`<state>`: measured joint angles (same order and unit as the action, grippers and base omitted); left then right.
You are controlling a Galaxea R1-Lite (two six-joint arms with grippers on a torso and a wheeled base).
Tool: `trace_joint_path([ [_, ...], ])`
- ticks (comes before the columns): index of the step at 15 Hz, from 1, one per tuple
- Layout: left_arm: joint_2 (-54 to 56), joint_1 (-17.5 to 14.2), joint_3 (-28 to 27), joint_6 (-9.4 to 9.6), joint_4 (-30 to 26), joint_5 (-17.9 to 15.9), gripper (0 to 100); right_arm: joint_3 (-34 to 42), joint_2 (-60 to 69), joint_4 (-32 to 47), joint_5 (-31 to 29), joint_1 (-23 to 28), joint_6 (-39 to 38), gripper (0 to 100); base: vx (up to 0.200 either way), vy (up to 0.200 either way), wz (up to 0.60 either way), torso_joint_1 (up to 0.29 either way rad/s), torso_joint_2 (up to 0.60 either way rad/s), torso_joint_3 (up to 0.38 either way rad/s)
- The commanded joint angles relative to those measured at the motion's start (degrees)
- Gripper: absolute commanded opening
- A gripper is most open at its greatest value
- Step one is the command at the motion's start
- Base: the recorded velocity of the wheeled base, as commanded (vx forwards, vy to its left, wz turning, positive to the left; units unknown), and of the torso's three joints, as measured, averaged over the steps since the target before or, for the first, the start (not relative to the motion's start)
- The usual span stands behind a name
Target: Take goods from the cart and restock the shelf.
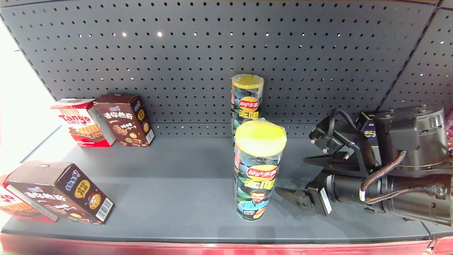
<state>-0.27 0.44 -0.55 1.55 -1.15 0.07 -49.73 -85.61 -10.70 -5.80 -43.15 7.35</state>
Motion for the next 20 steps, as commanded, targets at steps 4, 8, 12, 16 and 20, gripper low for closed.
trace_joint_path([
  [4, -0.1, 0.0, -0.1, -0.05, 0.0, 0.0, 100, 0.1, 0.1, 0.0, 0.1, -0.1, 0.0, 100, 0.000, 0.000, 0.00, 0.000, 0.00, 0.000],
  [8, -0.1, 0.0, 0.0, -0.05, 0.0, 0.0, 100, 0.2, 0.3, 0.0, 0.0, -0.2, 0.0, 100, 0.000, 0.000, 0.00, 0.000, 0.00, 0.000],
  [12, -0.1, 0.0, -0.1, 0.03, 0.0, 0.0, 100, 0.0, -0.8, -0.2, 0.0, -0.4, 0.0, 100, 0.000, 0.000, 0.00, 0.000, 0.00, 0.000],
  [16, -0.1, 0.0, 0.0, -0.05, 0.0, 0.0, 100, 0.0, -1.1, -1.3, 0.0, -0.8, 0.0, 100, 0.000, 0.000, 0.00, 0.000, 0.00, 0.000],
  [20, -0.1, 0.0, 0.0, -0.05, 0.0, 0.0, 100, 0.5, 2.3, -1.3, -1.0, 2.0, -0.1, 100, 0.000, 0.000, 0.00, 0.000, 0.00, 0.000],
])
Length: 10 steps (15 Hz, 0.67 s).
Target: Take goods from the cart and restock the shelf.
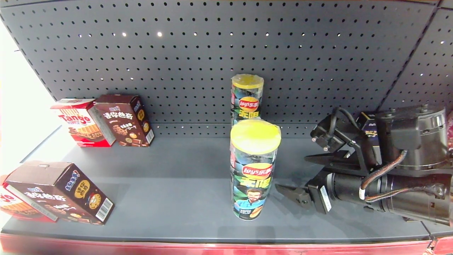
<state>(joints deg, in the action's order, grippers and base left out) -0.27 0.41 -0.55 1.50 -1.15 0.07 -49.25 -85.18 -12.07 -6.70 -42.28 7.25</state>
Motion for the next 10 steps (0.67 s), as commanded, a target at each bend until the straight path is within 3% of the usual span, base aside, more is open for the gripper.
trace_joint_path([
  [1, 0.0, -0.1, 0.0, -0.01, 0.0, 0.0, 100, 0.2, 5.3, 0.0, -0.3, 5.0, 0.0, 100, 0.000, 0.000, 0.00, 0.000, 0.00, 0.000],
  [3, -0.1, 0.0, 0.0, -0.01, 0.0, 0.0, 100, 0.5, 8.9, 0.0, -1.3, 9.2, -0.1, 100, 0.000, 0.000, 0.00, 0.000, 0.00, 0.000],
  [4, -0.1, 0.0, -0.1, -0.01, 0.0, 0.0, 100, 2.6, 15.1, 0.0, -1.5, 15.5, -0.3, 100, 0.000, 0.000, 0.00, 0.000, 0.00, 0.000],
  [10, -0.1, 0.1, -0.1, 0.08, -0.1, -0.1, 100, 23.1, 48.6, 0.0, -3.2, 34.8, -0.7, 100, 0.000, 0.000, 0.00, 0.000, 0.00, 0.000],
])
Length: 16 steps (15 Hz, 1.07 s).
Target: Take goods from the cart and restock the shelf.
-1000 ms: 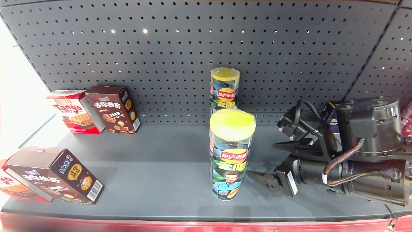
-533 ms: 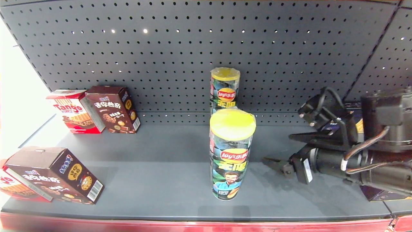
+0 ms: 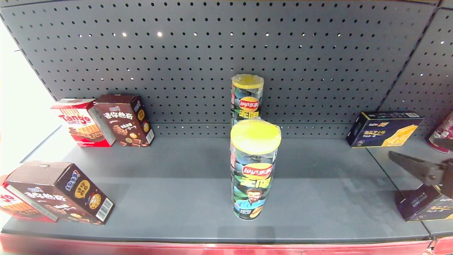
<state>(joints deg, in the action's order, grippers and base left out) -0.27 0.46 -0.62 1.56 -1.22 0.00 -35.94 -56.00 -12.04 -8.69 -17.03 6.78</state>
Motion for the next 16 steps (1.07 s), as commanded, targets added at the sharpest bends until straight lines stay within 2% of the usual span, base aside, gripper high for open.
trace_joint_path([
  [1, -0.3, 0.1, 0.0, 0.02, 0.0, 0.0, 100, 12.1, 24.7, 0.2, -1.4, 11.8, -0.2, 100, 0.000, 0.000, 0.00, 0.000, 0.00, 0.000],
  [4, -0.7, 0.2, 0.0, 0.02, 0.0, 0.0, 100, 18.2, 36.3, 1.9, -0.8, 13.3, 0.1, 100, 0.000, 0.000, 0.00, 0.000, 0.00, 0.000],
  [7, -0.7, 0.1, 0.1, 0.11, 0.0, -0.1, 100, 25.0, 51.0, 14.5, 2.5, 12.1, -0.8, 100, 0.000, 0.000, 0.00, 0.000, 0.00, 0.000],
  [9, -0.6, 0.1, 0.1, 0.11, 0.2, -0.1, 100, 28.5, 50.7, 10.7, 2.3, 12.1, -2.8, 100, 0.000, 0.000, 0.00, 0.000, 0.00, 0.000],
  [10, -0.5, 0.0, 0.1, 0.11, 0.2, -0.1, 100, 35.9, 50.7, 6.2, 2.2, 12.0, -5.2, 100, 0.000, 0.000, 0.00, 0.000, 0.00, 0.000],
  [12, -0.4, -0.2, 0.2, 0.02, 0.3, 0.0, 100, 35.9, 50.7, 8.2, 2.8, 12.0, -6.3, 100, 0.000, 0.000, 0.00, 0.000, 0.00, 0.000],
  [14, -0.4, 0.0, 0.1, 0.02, 0.3, -0.1, 100, 35.8, 50.7, 12.5, 7.0, 12.0, -6.3, 100, 0.000, 0.000, 0.00, 0.000, 0.00, 0.000],
  [16, -0.4, 0.0, 0.1, 0.02, 0.3, -0.1, 100, 35.8, 50.6, 12.4, 7.3, 12.0, -6.5, 100, 0.000, 0.000, 0.00, 0.000, 0.00, 0.000],
])
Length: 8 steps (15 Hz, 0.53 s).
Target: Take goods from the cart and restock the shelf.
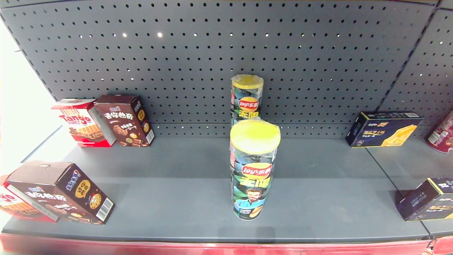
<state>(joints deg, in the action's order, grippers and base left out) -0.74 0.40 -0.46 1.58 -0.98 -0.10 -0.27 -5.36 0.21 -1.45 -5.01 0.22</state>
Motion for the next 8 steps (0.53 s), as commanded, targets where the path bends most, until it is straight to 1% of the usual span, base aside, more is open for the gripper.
trace_joint_path([
  [1, 0.0, -0.1, -0.1, 0.00, 0.0, 0.0, 100, 0.2, 0.0, 0.1, 0.0, 0.1, 0.0, 100, 0.000, 0.000, 0.00, 0.000, 0.00, 0.000],
  [5, 0.0, -0.1, 0.0, 0.00, 0.0, 0.1, 100, 0.2, 0.0, 0.1, 0.0, 0.0, 0.2, 100, 0.000, 0.000, 0.00, 0.000, 0.00, 0.000],
  [6, 0.0, -0.1, 0.0, -0.62, 0.1, 0.1, 100, 0.2, 0.0, 0.1, 0.0, 0.0, 0.2, 100, 0.000, 0.000, 0.00, 0.000, 0.00, 0.000],
  [8, 0.0, -0.1, 0.0, -0.62, 0.1, 0.1, 100, 0.1, -0.1, 0.1, 0.0, 0.8, 0.1, 100, 0.000, 0.000, 0.00, 0.000, 0.00, 0.000],
])
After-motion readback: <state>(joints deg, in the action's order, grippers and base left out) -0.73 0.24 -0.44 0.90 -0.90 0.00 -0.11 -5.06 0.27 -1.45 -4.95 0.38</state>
